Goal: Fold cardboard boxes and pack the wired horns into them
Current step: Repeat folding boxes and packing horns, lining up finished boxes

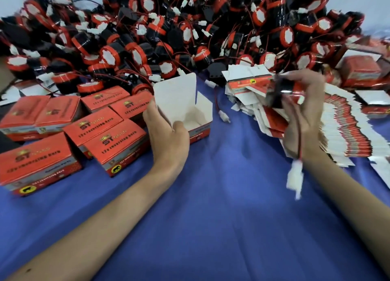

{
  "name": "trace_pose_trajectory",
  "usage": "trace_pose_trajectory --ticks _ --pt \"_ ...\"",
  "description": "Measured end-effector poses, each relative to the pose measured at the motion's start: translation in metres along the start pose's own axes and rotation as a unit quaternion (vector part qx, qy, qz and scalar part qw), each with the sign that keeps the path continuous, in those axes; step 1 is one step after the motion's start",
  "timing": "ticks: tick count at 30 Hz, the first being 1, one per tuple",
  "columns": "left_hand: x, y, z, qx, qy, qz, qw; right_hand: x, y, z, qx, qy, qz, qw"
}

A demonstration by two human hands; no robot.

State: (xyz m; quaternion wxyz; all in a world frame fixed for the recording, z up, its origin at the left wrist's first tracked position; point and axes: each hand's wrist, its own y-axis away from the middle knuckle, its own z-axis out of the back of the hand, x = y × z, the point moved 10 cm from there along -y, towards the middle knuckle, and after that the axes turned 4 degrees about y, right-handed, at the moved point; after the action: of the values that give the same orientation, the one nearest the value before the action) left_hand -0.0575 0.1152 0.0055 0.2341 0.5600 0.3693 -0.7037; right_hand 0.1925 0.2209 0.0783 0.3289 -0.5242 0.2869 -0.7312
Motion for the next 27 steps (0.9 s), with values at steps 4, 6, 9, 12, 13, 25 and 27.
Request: trace_pose_trajectory --ticks 4,6,9,12,13,25,27 --pt "-0.007 0.003 -0.015 0.079 0.015 -0.032 0.996 0.037 0.016 -0.037 0.121 0.076 0.158 0.977" --pt "-0.011 0.007 -0.022 0.116 0.013 -0.051 0.992 0.048 0.023 -0.046 0.150 0.064 0.185 0.969" --pt "-0.015 0.007 -0.024 0.121 0.008 -0.077 0.990 0.050 0.027 -0.050 0.167 0.035 0.173 0.970" --pt "-0.031 0.014 -0.015 0.078 -0.002 -0.151 0.985 0.052 0.028 -0.049 0.159 0.029 0.171 0.972" --pt "-0.039 0.019 -0.011 0.056 -0.012 -0.190 0.980 0.054 0.028 -0.049 0.156 0.026 0.172 0.972" --pt "-0.075 0.062 -0.040 0.276 0.074 -0.369 0.884 0.060 0.040 -0.065 0.169 -0.093 0.009 0.981" --pt "-0.074 0.060 -0.041 0.289 0.099 -0.349 0.886 0.058 0.042 -0.068 0.164 -0.139 -0.033 0.976"
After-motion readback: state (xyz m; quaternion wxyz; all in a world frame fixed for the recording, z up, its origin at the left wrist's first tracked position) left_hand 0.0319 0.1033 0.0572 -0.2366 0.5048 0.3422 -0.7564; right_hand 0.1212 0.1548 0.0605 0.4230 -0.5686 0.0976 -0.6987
